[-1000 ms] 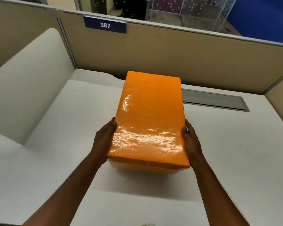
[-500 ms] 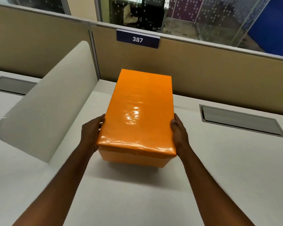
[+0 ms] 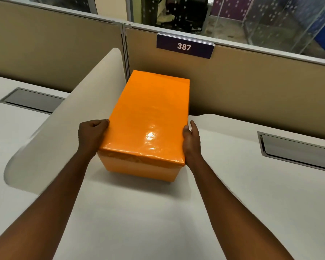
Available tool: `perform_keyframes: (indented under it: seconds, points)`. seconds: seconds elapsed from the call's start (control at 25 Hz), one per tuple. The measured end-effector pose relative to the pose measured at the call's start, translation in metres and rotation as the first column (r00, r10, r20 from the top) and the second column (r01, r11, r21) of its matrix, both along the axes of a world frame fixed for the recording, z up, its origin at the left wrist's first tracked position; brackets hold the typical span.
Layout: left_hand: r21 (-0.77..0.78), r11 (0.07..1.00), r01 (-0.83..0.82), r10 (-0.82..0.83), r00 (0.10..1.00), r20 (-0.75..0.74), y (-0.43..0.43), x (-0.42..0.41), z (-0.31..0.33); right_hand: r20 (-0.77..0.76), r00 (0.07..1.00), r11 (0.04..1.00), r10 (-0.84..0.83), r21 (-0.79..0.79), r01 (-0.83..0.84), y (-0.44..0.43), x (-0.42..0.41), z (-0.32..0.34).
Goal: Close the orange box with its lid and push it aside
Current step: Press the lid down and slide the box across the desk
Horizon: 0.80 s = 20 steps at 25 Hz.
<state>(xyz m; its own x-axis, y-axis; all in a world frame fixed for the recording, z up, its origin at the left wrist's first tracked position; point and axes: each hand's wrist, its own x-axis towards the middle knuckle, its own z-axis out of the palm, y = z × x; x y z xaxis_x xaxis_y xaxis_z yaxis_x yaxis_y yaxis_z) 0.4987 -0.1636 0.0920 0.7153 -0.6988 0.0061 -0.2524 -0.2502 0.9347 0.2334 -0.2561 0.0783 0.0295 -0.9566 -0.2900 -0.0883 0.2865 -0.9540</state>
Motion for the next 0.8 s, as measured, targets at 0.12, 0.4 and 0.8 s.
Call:
perform_keyframes:
  seconds: [0.12, 0.4, 0.8]
  points:
    - [0.060, 0.998, 0.014, -0.024, 0.985, 0.170, -0.009, 0.016, -0.006, 0.002, 1.000, 1.000, -0.002, -0.010, 0.002, -0.004, 0.019, -0.003]
    - [0.073, 0.997, -0.004, -0.036, 0.844, 0.534, -0.009, 0.029, -0.010, -0.050, 0.998, 0.997, 0.022, -0.068, -0.026, -0.007, 0.043, -0.007]
    - [0.157, 0.974, 0.161, -0.225, 0.666, 0.711, -0.010, -0.018, -0.003, -0.194, 0.981, 0.996, 0.012, -0.082, -0.029, -0.014, 0.070, -0.006]
